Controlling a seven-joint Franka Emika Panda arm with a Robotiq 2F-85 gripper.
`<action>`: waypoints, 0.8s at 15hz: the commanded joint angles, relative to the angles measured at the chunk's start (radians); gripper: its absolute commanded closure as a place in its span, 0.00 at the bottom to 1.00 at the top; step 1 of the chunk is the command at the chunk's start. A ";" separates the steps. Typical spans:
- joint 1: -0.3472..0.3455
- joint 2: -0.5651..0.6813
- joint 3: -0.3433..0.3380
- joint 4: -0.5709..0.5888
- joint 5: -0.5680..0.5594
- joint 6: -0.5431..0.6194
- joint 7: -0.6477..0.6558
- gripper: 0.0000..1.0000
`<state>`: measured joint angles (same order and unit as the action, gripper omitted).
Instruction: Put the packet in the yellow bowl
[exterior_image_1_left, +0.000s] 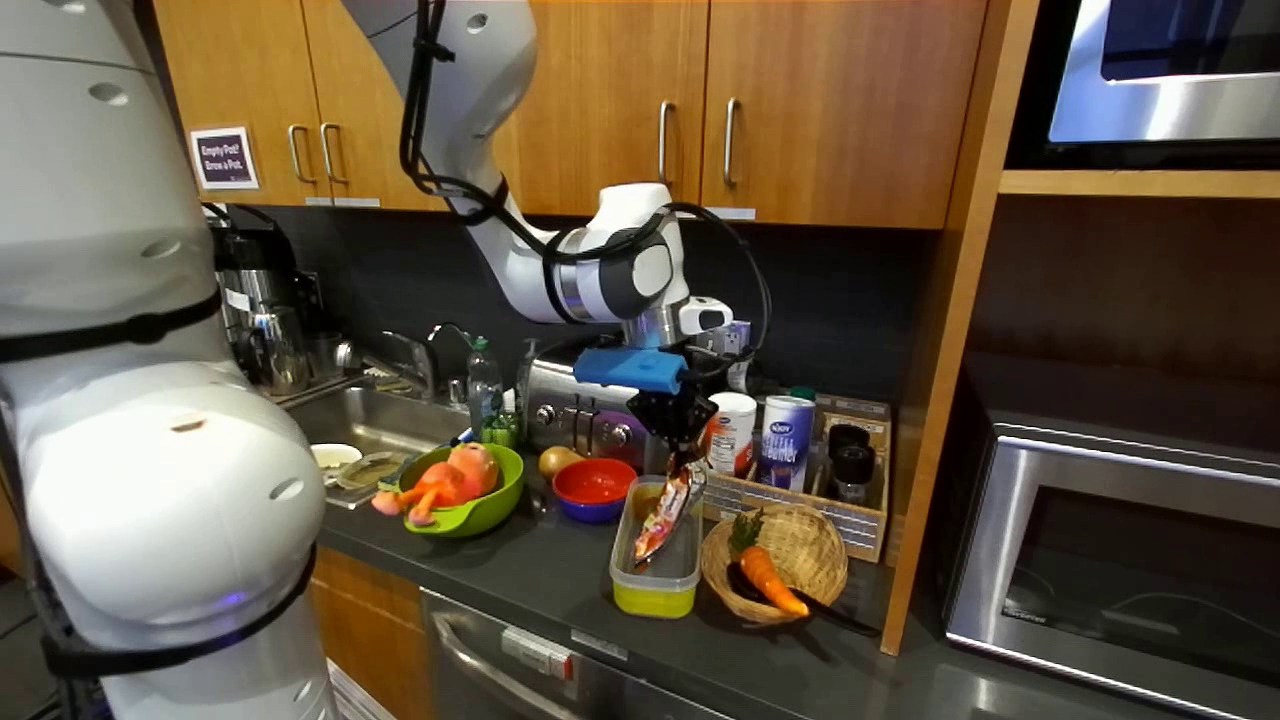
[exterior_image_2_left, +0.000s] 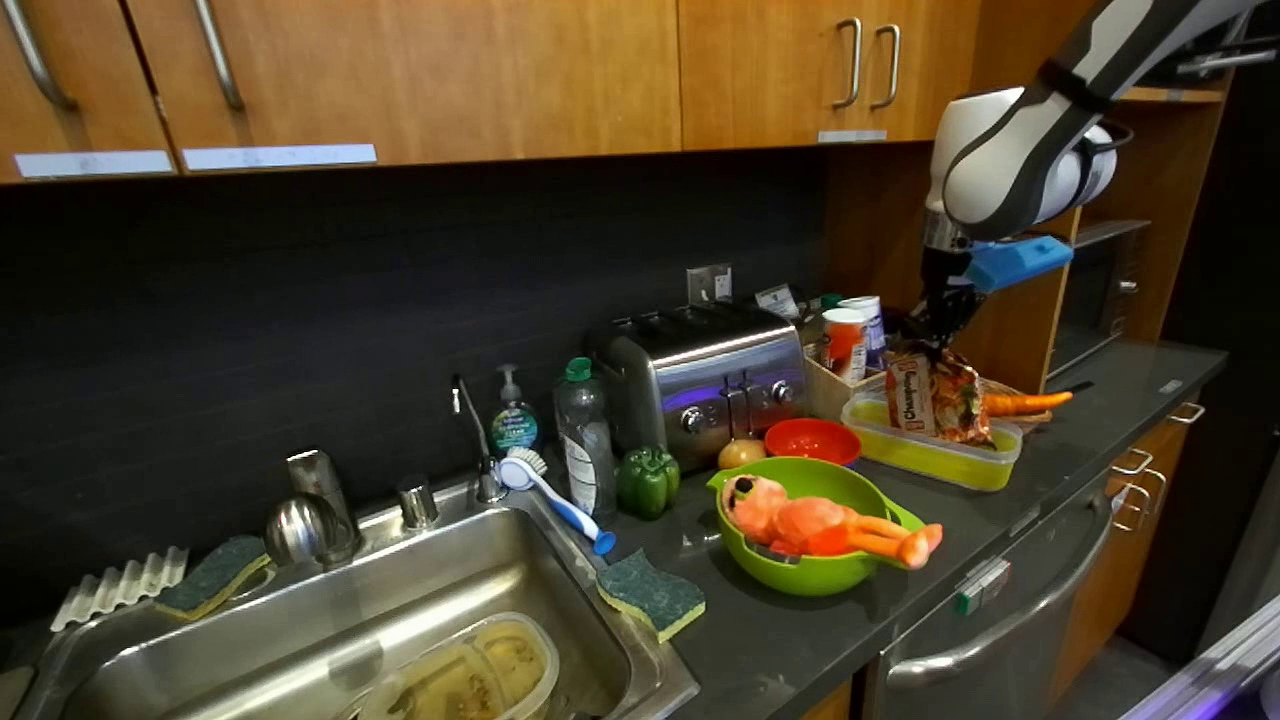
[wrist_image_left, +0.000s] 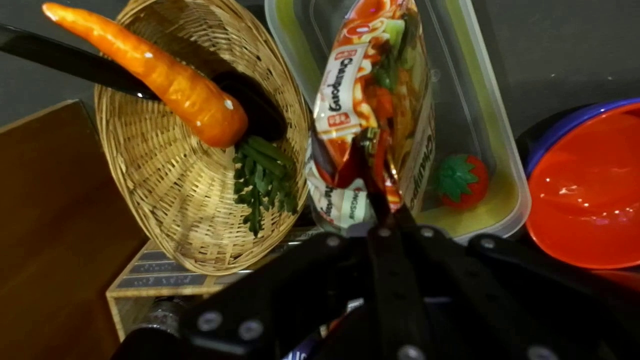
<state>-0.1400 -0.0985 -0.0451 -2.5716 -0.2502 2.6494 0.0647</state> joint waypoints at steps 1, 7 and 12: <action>0.009 0.035 -0.026 0.017 0.020 0.021 -0.069 1.00; 0.010 0.069 -0.047 0.011 0.050 0.045 -0.138 1.00; 0.012 0.080 -0.049 0.009 0.054 0.051 -0.144 0.90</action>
<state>-0.1401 -0.0278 -0.0855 -2.5658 -0.2182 2.6875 -0.0540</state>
